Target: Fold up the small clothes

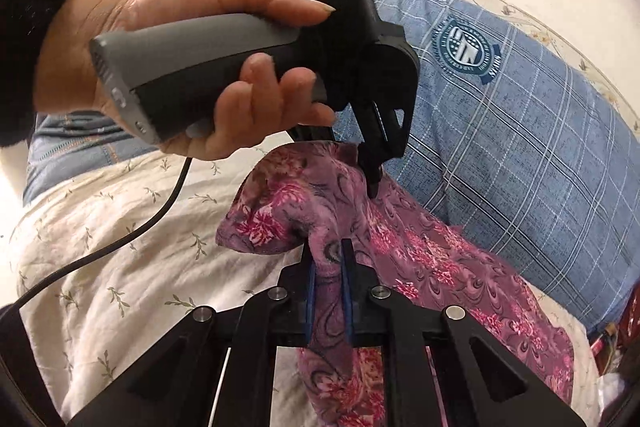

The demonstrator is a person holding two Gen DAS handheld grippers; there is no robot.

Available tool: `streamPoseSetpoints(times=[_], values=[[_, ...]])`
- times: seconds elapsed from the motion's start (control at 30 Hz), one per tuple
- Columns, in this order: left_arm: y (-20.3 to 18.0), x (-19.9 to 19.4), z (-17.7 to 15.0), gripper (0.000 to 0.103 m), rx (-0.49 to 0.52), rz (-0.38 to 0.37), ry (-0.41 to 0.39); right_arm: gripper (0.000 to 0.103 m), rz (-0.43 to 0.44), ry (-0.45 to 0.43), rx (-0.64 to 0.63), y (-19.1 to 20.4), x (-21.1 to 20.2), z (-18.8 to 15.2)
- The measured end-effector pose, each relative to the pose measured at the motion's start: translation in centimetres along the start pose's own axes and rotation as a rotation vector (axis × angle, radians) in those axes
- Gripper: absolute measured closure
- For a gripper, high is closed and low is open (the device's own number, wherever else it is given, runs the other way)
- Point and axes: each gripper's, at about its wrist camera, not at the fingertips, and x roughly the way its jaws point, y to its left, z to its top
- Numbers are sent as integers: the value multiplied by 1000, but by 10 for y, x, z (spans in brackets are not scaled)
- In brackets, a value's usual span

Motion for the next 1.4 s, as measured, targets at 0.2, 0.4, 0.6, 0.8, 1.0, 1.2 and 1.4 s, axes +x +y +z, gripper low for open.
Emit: streamPoseSetpoints(times=[0.2, 0.4, 0.6, 0.8, 1.0, 1.2, 1.4], values=[[-41, -15, -1, 94, 27, 7, -39, 94, 0, -15, 132, -37, -30, -7], [-103, -19, -3, 94, 84, 26, -72, 96, 1, -33, 305, -82, -64, -27], [-174, 3, 0, 94, 152, 59, -61, 103, 5, -64, 479, -133, -99, -57], [-226, 50, -5, 94, 214, 127, -24, 103, -13, -65, 661, -197, -122, -100], [-238, 73, -5, 94, 256, 181, 39, 79, 110, -21, 724, -193, -110, -131], [-229, 50, 3, 94, 325, 202, 35, 44, 219, -45, 696, -149, -93, -106], [-211, 28, 8, 94, 308, 170, 17, 48, 231, -62, 722, -140, -55, -75]])
